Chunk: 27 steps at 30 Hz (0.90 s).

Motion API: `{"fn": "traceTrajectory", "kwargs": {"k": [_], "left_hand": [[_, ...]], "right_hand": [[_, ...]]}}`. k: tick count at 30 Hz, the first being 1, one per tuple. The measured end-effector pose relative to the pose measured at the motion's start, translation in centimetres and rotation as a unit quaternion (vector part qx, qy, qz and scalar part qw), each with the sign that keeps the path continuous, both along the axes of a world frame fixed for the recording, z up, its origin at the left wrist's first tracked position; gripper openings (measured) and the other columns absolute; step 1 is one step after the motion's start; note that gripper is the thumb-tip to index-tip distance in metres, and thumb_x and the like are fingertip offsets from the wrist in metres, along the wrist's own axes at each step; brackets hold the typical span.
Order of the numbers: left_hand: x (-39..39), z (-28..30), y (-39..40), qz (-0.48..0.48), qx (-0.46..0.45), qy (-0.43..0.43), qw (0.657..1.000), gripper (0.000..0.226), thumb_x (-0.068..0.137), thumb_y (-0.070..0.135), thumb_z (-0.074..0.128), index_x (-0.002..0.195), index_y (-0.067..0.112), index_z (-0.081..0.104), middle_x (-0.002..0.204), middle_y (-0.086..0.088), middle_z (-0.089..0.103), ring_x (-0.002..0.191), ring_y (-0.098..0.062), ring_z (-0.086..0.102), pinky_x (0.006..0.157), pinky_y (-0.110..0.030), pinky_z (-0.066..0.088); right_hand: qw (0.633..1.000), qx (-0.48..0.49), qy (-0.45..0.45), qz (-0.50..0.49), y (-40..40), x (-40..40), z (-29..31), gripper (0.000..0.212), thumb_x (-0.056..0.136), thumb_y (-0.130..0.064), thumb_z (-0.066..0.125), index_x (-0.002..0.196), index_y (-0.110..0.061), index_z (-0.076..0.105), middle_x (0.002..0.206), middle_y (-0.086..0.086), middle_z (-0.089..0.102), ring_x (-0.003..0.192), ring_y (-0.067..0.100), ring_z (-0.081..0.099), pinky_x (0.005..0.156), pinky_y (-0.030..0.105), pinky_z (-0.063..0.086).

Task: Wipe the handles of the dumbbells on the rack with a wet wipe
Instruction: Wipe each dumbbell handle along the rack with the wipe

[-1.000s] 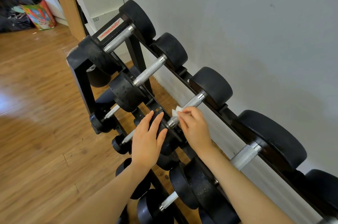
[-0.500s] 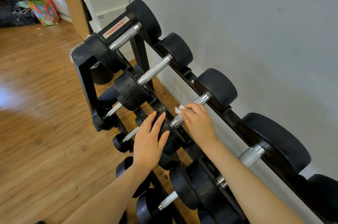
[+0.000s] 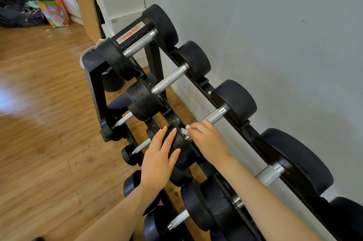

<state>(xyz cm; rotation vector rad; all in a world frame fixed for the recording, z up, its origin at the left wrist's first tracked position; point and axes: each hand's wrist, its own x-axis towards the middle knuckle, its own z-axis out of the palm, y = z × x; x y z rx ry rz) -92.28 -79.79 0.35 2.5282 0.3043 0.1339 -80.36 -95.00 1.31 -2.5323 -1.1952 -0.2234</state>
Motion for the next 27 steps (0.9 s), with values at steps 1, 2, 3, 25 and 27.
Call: {"fn": "traceTrajectory", "kwargs": {"k": [1, 2, 3, 25, 27], "left_hand": [[0.0, 0.1, -0.1, 0.002, 0.001, 0.002, 1.0, 0.059, 0.096, 0.043, 0.04, 0.152, 0.026, 0.032, 0.159, -0.001, 0.029, 0.146, -0.021, 0.028, 0.114, -0.034, 0.022], [0.0, 0.2, -0.1, 0.003, 0.0, 0.004, 1.0, 0.059, 0.095, 0.043, 0.04, 0.152, 0.026, 0.032, 0.159, -0.001, 0.029, 0.146, -0.02, 0.027, 0.114, -0.034, 0.02], [0.0, 0.2, -0.1, 0.003, -0.003, 0.006, 1.0, 0.06, 0.095, 0.043, 0.04, 0.152, 0.027, 0.031, 0.159, 0.0, 0.028, 0.146, -0.02, 0.026, 0.114, -0.033, 0.019], [0.0, -0.1, -0.1, 0.001, -0.002, 0.002, 1.0, 0.06, 0.096, 0.045, 0.037, 0.153, 0.028, 0.028, 0.16, 0.0, 0.027, 0.147, -0.02, 0.025, 0.113, -0.032, 0.021], [0.0, -0.1, -0.1, 0.002, -0.002, 0.003, 1.0, 0.06, 0.096, 0.044, 0.038, 0.153, 0.028, 0.028, 0.16, -0.001, 0.027, 0.147, -0.02, 0.025, 0.113, -0.033, 0.022]], "right_hand": [[1.0, 0.012, -0.003, -0.016, 0.0, 0.2, 0.0, 0.028, 0.075, -0.012, 0.081, 0.101, -0.006, 0.072, 0.098, 0.007, 0.068, 0.089, 0.023, 0.061, 0.071, 0.03, 0.054], [0.999, 0.029, -0.004, -0.04, -0.1, 0.3, 0.0, 0.028, 0.074, -0.012, 0.081, 0.1, -0.007, 0.073, 0.096, 0.006, 0.069, 0.088, 0.022, 0.061, 0.07, 0.029, 0.053], [0.997, 0.043, -0.001, -0.06, 0.0, 0.3, -0.1, 0.029, 0.074, -0.013, 0.082, 0.1, -0.007, 0.073, 0.096, 0.006, 0.069, 0.088, 0.022, 0.06, 0.071, 0.029, 0.053], [0.999, -0.011, -0.037, 0.016, -0.2, 0.1, -0.1, 0.025, 0.075, -0.015, 0.08, 0.099, -0.013, 0.073, 0.099, 0.001, 0.068, 0.089, 0.02, 0.058, 0.072, 0.031, 0.048], [0.999, -0.019, -0.044, 0.026, -0.5, 0.3, 0.0, 0.027, 0.074, -0.015, 0.081, 0.099, -0.014, 0.073, 0.1, 0.002, 0.068, 0.091, 0.021, 0.059, 0.073, 0.032, 0.048]]}}
